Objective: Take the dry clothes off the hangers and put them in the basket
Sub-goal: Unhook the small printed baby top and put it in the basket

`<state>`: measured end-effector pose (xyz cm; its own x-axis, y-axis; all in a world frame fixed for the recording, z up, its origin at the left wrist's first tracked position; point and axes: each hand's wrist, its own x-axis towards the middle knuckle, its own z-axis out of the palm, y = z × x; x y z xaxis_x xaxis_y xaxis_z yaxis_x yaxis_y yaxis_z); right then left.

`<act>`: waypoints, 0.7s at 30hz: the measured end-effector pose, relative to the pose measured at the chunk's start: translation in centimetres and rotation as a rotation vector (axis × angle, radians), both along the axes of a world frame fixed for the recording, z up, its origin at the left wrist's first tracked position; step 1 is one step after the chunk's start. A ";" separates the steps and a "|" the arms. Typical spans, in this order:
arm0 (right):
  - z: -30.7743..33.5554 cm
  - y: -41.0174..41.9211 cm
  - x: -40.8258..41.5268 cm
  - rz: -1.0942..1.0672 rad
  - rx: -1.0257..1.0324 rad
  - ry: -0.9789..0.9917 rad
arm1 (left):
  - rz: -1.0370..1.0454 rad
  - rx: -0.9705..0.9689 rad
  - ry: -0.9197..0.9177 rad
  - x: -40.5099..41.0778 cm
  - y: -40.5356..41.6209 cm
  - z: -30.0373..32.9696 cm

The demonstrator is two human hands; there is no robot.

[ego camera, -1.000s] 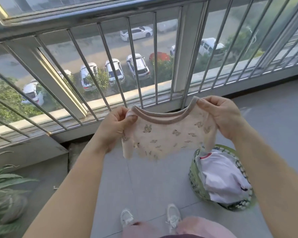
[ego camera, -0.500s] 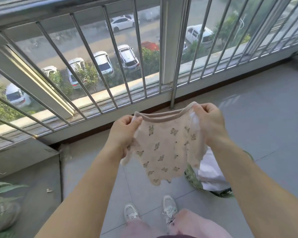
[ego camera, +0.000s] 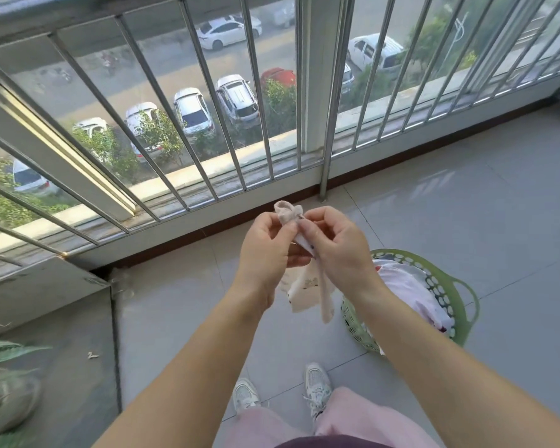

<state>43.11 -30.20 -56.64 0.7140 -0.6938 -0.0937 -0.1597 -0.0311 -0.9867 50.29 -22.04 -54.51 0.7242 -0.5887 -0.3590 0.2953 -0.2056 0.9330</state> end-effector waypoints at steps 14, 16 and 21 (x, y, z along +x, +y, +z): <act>1.2 -4.1 -0.5 0.191 -0.006 -0.018 | -0.121 0.249 -0.532 0.7 -1.7 1.2; 1.6 -4.8 -0.7 0.264 0.014 -0.015 | -0.268 0.298 -0.649 1.1 -2.0 1.1; 3.3 -7.0 -1.7 0.390 0.022 -0.014 | -0.602 0.367 -0.679 2.5 -3.1 1.8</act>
